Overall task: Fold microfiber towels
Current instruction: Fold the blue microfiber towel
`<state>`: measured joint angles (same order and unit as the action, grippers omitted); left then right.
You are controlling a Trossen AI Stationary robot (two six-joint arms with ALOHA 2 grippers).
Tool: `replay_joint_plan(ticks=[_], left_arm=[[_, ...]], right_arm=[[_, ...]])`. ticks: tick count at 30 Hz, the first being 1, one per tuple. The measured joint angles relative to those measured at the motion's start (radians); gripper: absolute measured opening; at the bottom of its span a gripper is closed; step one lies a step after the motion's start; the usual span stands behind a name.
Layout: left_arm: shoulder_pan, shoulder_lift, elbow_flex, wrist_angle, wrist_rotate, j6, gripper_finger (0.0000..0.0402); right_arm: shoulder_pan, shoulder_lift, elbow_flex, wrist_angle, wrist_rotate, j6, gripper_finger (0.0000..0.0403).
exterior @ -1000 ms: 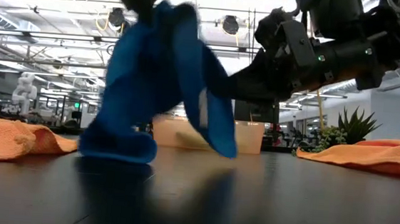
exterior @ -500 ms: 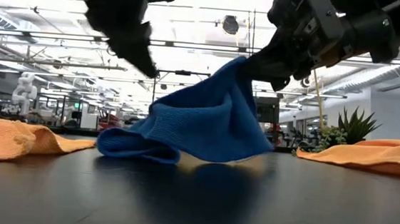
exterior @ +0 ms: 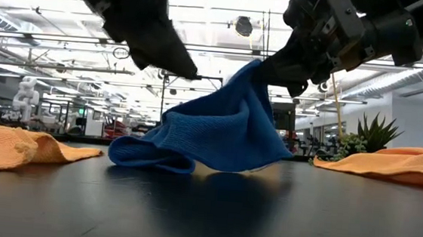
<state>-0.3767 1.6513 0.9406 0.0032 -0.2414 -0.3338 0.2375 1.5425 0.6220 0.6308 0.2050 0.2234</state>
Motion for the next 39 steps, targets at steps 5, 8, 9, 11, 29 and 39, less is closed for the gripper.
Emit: replay_joint_plan(ticks=[5,8,9,11,29,39], left_arm=[[-0.005,0.034,0.001,0.031,-0.032,0.014,0.0083],[0.005,0.044,0.001,0.045,-0.018,0.015,0.0085],[0.007,0.044,0.001,0.046,-0.006,0.015,0.0087],[0.010,0.044,0.001,0.055,0.012,0.014,0.0102],[-0.007,0.044,0.001,-0.043,-0.109,-0.003,0.0257],[-0.025,0.044,0.002,-0.045,-0.153,-0.044,0.0233]], right_arm=[[0.000,0.000,0.000,-0.001,0.000,0.000,0.0006],[0.000,0.000,0.000,-0.009,0.000,0.000,0.0006],[0.000,0.000,0.000,-0.009,0.000,0.000,0.0006],[0.000,0.000,0.000,-0.008,0.000,0.000,0.0006],[0.000,0.000,0.000,-0.008,0.002,0.000,0.0006],[-0.001,0.000,0.000,-0.007,0.002,-0.002,0.0006]])
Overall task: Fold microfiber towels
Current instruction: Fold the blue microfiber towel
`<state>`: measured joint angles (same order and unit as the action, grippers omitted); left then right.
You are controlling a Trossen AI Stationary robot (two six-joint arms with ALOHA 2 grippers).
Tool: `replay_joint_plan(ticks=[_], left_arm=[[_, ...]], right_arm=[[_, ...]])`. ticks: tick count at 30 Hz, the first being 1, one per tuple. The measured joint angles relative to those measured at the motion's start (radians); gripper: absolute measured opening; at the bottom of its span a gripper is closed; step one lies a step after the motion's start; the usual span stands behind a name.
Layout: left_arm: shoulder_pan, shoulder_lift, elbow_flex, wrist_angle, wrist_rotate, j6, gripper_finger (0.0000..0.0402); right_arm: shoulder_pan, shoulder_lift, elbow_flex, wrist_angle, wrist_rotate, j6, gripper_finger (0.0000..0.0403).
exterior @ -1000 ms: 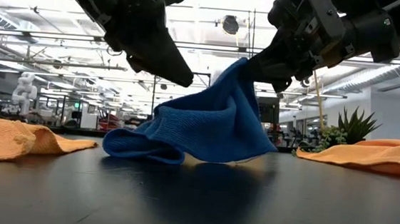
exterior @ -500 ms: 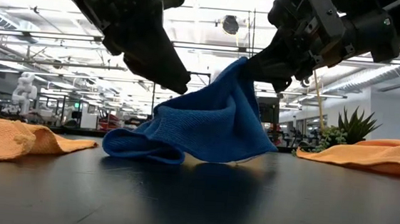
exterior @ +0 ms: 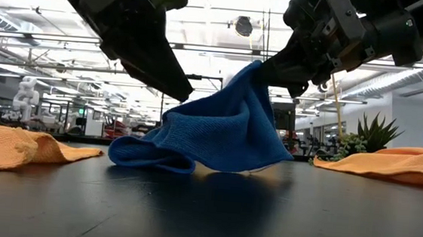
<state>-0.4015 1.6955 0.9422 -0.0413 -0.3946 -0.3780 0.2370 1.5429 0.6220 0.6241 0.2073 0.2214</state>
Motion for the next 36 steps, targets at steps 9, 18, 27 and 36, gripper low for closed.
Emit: replay_joint_plan(ticks=[9,18,27,36], left_arm=[[-0.017,0.073,0.007,0.105,-0.006,0.011,0.0232],[-0.011,0.106,0.019,0.080,-0.055,0.013,0.0232],[-0.005,0.097,0.019,0.069,-0.061,0.011,0.0232],[-0.001,0.097,0.018,0.060,-0.069,0.012,0.0232]], right_arm=[[0.000,0.000,0.000,0.007,-0.002,0.002,0.0006],[0.000,0.000,0.000,0.012,-0.002,0.002,0.0006],[0.000,0.000,0.000,0.008,-0.002,0.002,0.0006],[0.000,0.000,0.000,-0.001,-0.002,0.003,0.0006]])
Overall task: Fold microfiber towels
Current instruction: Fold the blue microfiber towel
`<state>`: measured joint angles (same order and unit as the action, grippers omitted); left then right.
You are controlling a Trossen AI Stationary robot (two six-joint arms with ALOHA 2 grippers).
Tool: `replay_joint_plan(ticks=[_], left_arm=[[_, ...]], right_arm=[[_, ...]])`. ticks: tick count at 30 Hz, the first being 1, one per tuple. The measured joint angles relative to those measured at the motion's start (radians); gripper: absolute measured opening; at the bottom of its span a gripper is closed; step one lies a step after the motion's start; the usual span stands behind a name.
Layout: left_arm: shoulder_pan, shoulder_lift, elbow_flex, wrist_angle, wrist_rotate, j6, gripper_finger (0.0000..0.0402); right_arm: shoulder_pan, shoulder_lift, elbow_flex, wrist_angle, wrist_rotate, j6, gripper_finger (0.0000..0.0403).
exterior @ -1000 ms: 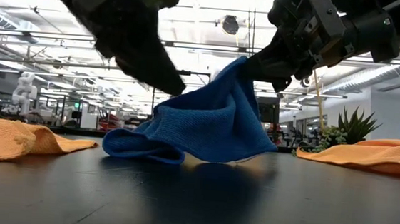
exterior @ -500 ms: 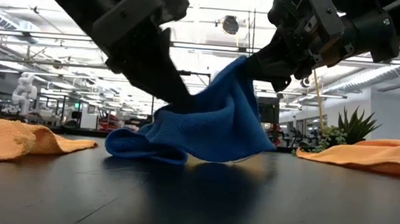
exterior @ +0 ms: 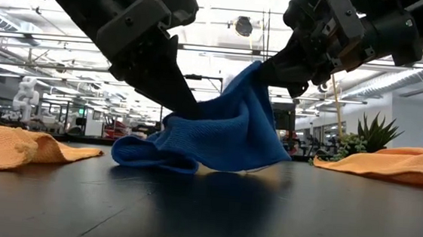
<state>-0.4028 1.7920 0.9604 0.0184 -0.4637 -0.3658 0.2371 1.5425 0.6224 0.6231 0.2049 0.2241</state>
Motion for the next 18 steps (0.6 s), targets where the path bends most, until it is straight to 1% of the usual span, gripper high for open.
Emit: replay_joint_plan(ticks=[10,15,18], left_arm=[[0.002,-0.040,0.000,-0.012,0.000,-0.010,0.0232],[0.006,-0.052,0.000,-0.055,-0.008,-0.014,0.0232],[0.008,-0.052,-0.001,-0.083,-0.006,-0.020,0.0222]], right_arm=[[0.000,0.000,0.000,-0.007,0.000,0.004,0.0006],[0.000,0.000,0.000,-0.007,-0.001,0.004,0.0006],[0.000,0.000,0.000,-0.003,-0.001,0.004,0.0006]])
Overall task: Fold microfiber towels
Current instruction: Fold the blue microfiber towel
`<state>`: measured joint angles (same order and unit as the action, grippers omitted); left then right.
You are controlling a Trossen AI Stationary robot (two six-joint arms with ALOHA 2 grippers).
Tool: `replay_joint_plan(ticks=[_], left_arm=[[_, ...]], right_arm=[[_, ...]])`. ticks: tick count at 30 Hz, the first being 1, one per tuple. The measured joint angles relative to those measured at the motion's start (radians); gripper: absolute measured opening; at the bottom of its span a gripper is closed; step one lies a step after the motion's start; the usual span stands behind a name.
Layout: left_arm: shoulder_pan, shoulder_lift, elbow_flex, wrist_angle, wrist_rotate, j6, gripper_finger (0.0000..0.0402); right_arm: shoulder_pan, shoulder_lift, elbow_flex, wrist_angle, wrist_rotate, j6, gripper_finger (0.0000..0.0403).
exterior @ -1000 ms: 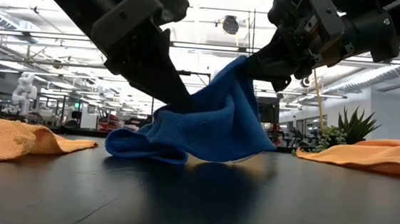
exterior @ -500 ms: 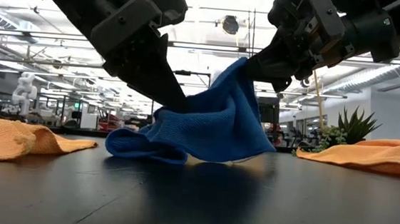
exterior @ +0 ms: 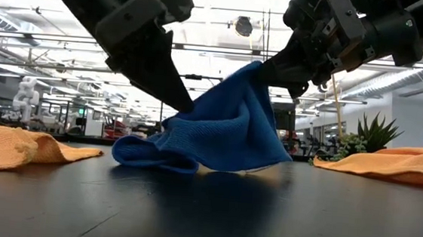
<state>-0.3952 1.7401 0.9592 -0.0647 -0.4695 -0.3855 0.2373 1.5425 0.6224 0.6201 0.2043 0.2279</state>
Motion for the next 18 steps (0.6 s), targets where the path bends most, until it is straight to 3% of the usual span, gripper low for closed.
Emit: replay_joint_plan(ticks=[5,18], left_arm=[[-0.001,0.000,0.000,0.018,0.063,-0.002,0.0186],[0.002,0.000,0.000,0.014,0.065,0.009,0.0100]], right_arm=[[0.000,0.000,0.000,0.000,0.000,0.000,0.0006],[0.000,0.000,0.000,0.003,0.000,0.000,0.0006]])
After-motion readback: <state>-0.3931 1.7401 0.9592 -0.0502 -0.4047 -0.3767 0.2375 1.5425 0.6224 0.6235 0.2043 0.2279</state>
